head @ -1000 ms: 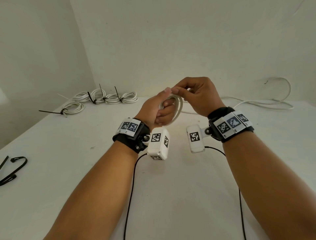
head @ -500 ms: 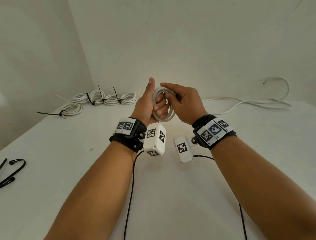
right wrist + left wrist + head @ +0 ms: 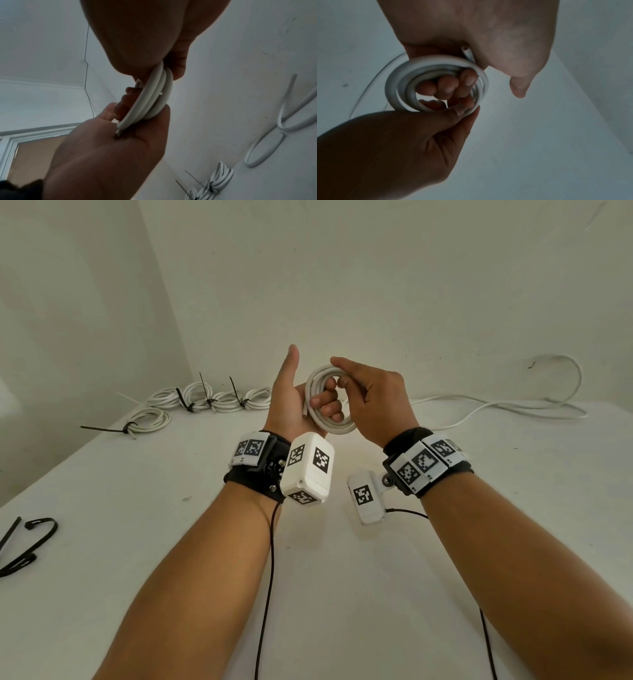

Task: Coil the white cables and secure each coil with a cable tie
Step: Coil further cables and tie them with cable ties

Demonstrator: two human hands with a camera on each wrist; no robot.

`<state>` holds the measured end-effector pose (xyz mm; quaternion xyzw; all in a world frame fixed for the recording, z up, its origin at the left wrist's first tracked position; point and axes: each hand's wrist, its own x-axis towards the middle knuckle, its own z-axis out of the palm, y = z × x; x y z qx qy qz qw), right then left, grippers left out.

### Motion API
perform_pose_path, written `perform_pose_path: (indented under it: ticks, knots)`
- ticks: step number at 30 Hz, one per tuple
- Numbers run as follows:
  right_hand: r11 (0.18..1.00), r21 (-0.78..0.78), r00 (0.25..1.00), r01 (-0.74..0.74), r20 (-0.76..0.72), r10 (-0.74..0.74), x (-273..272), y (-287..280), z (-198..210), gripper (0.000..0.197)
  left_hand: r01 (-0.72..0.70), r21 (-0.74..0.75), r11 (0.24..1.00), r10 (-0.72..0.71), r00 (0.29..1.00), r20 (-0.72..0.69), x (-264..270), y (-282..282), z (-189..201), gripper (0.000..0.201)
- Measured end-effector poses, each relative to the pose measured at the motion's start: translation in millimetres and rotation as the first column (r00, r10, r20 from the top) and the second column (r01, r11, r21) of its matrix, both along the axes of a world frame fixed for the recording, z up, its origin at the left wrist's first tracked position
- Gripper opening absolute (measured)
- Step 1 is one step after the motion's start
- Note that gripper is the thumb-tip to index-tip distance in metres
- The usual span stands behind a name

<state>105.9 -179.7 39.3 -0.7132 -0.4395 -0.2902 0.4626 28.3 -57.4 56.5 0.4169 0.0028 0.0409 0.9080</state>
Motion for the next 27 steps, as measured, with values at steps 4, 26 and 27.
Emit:
perform_pose_path:
  ticks: [4, 26, 27]
  knots:
    - [0.995, 0.099, 0.999, -0.015, -0.037, 0.019, -8.3, 5.6, 0.8, 0.031, -0.239, 0.064, 0.969, 0.241, 0.970, -0.018, 6.6, -12.6, -1.7, 0.066]
    - [0.865, -0.495, 0.996, -0.088, -0.072, 0.060, -70.7, 78.5, 1.1, 0.028, -0.526, 0.270, 0.806, 0.565, 0.821, -0.085, -79.7, 64.1, -10.7, 0.045]
    - [0.854, -0.509, 0.993, -0.113, -0.085, 0.081, -80.4, 88.2, 4.2, 0.029, -0.536, 0.273, 0.799, 0.575, 0.813, -0.088, -88.6, 72.4, -10.4, 0.048]
